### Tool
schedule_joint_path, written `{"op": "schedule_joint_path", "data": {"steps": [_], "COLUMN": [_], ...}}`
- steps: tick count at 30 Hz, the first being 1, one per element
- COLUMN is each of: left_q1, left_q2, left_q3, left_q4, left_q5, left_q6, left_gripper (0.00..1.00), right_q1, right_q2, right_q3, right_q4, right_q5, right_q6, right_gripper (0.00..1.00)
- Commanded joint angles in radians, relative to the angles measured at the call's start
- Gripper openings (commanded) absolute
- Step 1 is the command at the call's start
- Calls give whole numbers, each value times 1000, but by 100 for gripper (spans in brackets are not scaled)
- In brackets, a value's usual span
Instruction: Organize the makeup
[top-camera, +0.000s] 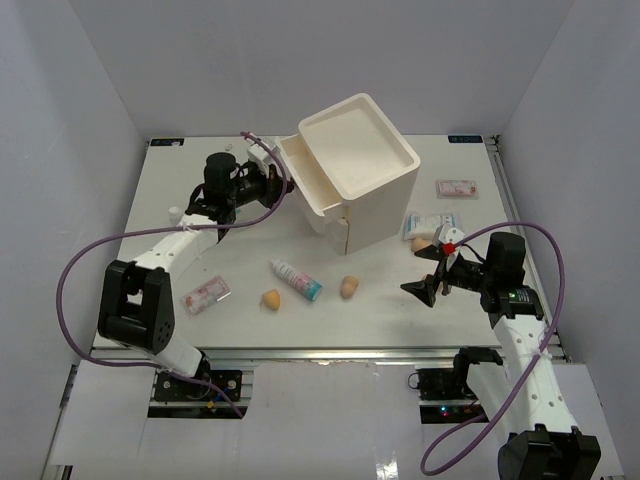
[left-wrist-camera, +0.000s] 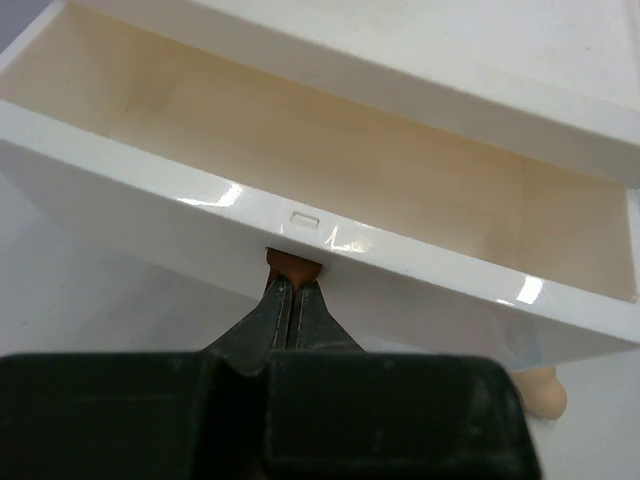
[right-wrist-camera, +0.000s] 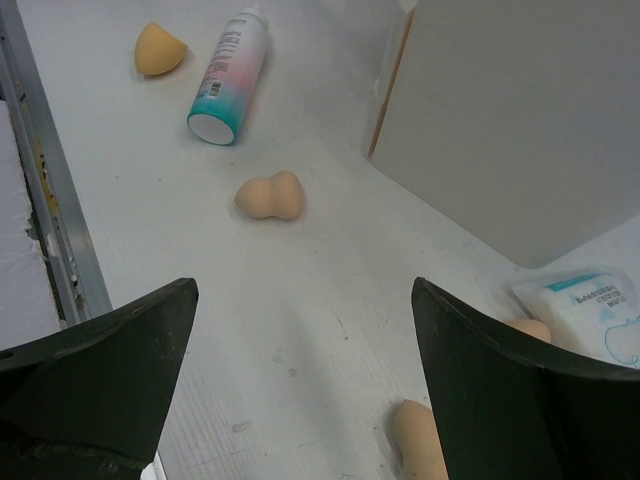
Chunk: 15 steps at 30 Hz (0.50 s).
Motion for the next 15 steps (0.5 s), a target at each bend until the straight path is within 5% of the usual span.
{"op": "schedule_joint_path", "data": {"steps": [1,8,15], "left_q1": [60,70,72], "left_q2": [-137,-170,-172], "left_q3": [-76,-95,-83], "left_q4": [11,16,11], "left_q5": [-21,6,28], "left_q6": [-16,-55,-115], "left_gripper": [0,5,61], "right_q1": [8,7,8], "right_q2": [-9,-8,-8], "right_q3": [32,30,28], "right_q4": [8,8,8], "right_q5": [-7,-3,3], "right_q6": [-13,-12,-13], "right_gripper": [94,94,94]}}
